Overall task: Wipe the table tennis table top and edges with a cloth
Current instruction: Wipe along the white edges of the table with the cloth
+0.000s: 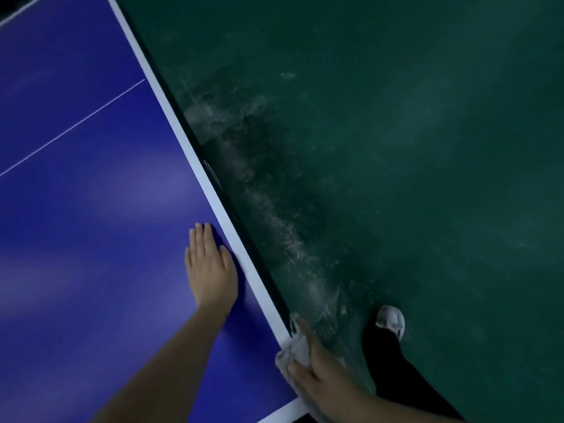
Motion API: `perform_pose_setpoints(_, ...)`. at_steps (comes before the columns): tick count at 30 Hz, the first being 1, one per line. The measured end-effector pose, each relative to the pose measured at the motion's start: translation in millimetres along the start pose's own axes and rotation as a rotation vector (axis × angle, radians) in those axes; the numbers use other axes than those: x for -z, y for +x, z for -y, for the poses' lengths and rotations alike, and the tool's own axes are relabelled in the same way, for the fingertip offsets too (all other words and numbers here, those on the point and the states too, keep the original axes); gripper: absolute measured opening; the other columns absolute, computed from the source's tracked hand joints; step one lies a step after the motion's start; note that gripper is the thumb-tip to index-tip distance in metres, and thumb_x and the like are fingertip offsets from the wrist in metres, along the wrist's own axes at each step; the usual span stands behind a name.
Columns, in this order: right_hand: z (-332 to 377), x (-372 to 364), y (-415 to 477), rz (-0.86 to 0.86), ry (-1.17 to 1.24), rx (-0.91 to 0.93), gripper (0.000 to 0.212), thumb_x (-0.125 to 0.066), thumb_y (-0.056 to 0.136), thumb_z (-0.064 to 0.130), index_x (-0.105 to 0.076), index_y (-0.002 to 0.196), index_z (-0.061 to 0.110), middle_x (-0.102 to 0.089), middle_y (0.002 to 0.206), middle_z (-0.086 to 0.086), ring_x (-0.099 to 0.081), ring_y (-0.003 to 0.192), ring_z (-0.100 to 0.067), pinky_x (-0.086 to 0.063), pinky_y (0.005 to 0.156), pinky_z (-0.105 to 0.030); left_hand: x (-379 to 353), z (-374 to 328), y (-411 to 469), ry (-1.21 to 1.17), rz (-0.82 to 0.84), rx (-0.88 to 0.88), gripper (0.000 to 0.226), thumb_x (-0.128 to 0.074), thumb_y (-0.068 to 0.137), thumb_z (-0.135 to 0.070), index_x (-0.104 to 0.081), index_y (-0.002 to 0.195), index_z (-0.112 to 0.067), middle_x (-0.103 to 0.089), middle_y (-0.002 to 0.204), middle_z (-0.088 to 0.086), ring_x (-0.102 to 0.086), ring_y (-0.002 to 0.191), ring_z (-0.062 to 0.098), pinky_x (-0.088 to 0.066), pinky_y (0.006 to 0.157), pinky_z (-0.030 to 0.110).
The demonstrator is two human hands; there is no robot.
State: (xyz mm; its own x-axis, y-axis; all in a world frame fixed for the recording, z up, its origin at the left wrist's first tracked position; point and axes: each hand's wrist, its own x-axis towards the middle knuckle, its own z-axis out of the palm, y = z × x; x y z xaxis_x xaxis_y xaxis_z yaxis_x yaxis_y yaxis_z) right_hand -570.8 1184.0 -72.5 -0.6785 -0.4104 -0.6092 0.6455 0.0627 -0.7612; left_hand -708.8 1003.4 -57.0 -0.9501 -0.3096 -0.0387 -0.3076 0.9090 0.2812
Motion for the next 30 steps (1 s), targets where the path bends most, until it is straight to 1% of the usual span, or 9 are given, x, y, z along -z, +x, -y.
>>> perform_pose_setpoints(3, 18, 1, 15, 0.048, -0.101, 0.031, 0.053, -0.045, 0.099, 0.014, -0.013, 0.137, 0.033, -0.041, 0.140, 0.002, -0.041, 0.111, 0.009, -0.033, 0.080, 0.004, -3, -2, 15, 0.031, -0.028, 0.033, 0.052, -0.030, 0.098, -0.011, -0.018, 0.149, -0.010, -0.014, 0.157, 0.003, -0.006, 0.145, 0.014, 0.001, 0.117, 0.031)
perform_pose_setpoints(6, 43, 0, 48, 0.111, -0.113, 0.111, 0.062, -0.039, 0.100, 0.005, -0.001, 0.146, 0.022, -0.052, 0.122, -0.008, -0.051, 0.101, 0.010, -0.037, 0.085, -0.005, -5, -2, 13, 0.025, -0.030, 0.022, 0.052, -0.025, 0.097, -0.013, -0.020, 0.148, -0.011, -0.014, 0.157, 0.003, -0.007, 0.144, 0.012, 0.002, 0.117, 0.028)
perform_pose_setpoints(8, 65, -2, 85, 0.052, -0.137, 0.171, 0.065, -0.043, 0.100, 0.017, -0.001, 0.150, 0.020, -0.027, 0.151, 0.000, -0.032, 0.128, 0.013, -0.026, 0.105, -0.008, -4, -3, 13, 0.026, -0.029, 0.026, 0.056, -0.020, 0.093, -0.019, -0.019, 0.148, -0.013, -0.014, 0.156, 0.002, -0.005, 0.142, 0.007, 0.002, 0.117, 0.027)
perform_pose_setpoints(10, 92, -5, 130, 0.024, -0.201, 0.247, 0.066, -0.046, 0.099, 0.022, -0.005, 0.151, 0.017, -0.011, 0.158, -0.001, -0.013, 0.144, -0.004, -0.016, 0.119, -0.031, -3, -5, 13, 0.032, -0.032, 0.038, 0.059, -0.017, 0.089, -0.022, -0.020, 0.147, -0.014, -0.015, 0.156, 0.001, -0.004, 0.141, 0.004, 0.000, 0.117, 0.028)
perform_pose_setpoints(14, 153, -18, 223, -0.030, -0.241, 0.256, 0.049, -0.048, 0.097, 0.018, -0.034, 0.141, 0.001, -0.041, 0.142, -0.019, -0.041, 0.132, -0.029, -0.031, 0.111, -0.042, -1, -5, 13, 0.038, -0.019, 0.059, 0.063, -0.014, 0.086, -0.024, -0.023, 0.147, -0.013, -0.018, 0.155, 0.001, -0.009, 0.144, 0.010, -0.001, 0.117, 0.028)
perform_pose_setpoints(17, 179, -21, 255, -0.023, -0.252, 0.216, 0.042, -0.046, 0.098, 0.023, -0.040, 0.135, 0.005, -0.051, 0.132, -0.014, -0.052, 0.119, -0.024, -0.038, 0.098, -0.025, -1, -4, 13, 0.050, -0.003, 0.067, 0.060, -0.019, 0.089, -0.019, -0.019, 0.148, -0.015, -0.015, 0.156, 0.000, -0.005, 0.144, 0.010, 0.002, 0.117, 0.027)
perform_pose_setpoints(21, 165, -19, 225, -0.002, -0.229, 0.201, 0.045, -0.043, 0.100, 0.025, -0.034, 0.142, 0.011, -0.048, 0.138, -0.007, -0.049, 0.122, -0.015, -0.036, 0.101, -0.024, -1, -2, 12, 0.059, 0.012, 0.067, 0.061, -0.011, 0.088, -0.025, -0.017, 0.149, -0.016, -0.011, 0.157, -0.001, -0.003, 0.145, 0.010, 0.001, 0.118, 0.029)
perform_pose_setpoints(24, 127, -8, 173, 0.071, -0.215, 0.204, 0.054, -0.043, 0.100, 0.021, -0.023, 0.149, 0.013, -0.037, 0.149, -0.004, -0.037, 0.136, -0.015, -0.030, 0.112, -0.032, -1, 0, 12, 0.049, 0.008, 0.062, 0.065, -0.006, 0.086, -0.031, -0.019, 0.148, -0.017, -0.012, 0.156, -0.002, -0.003, 0.144, 0.008, 0.000, 0.117, 0.028)
perform_pose_setpoints(30, 93, 1, 159, 0.093, -0.277, 0.227, 0.056, -0.045, 0.098, 0.021, -0.023, 0.149, 0.013, -0.035, 0.150, -0.006, -0.034, 0.138, -0.017, -0.029, 0.114, -0.040, -2, -1, 8, 0.023, 0.001, 0.057, 0.063, -0.009, 0.088, -0.029, -0.021, 0.148, -0.016, -0.007, 0.152, -0.008, -0.003, 0.142, 0.005, 0.006, 0.115, 0.022)
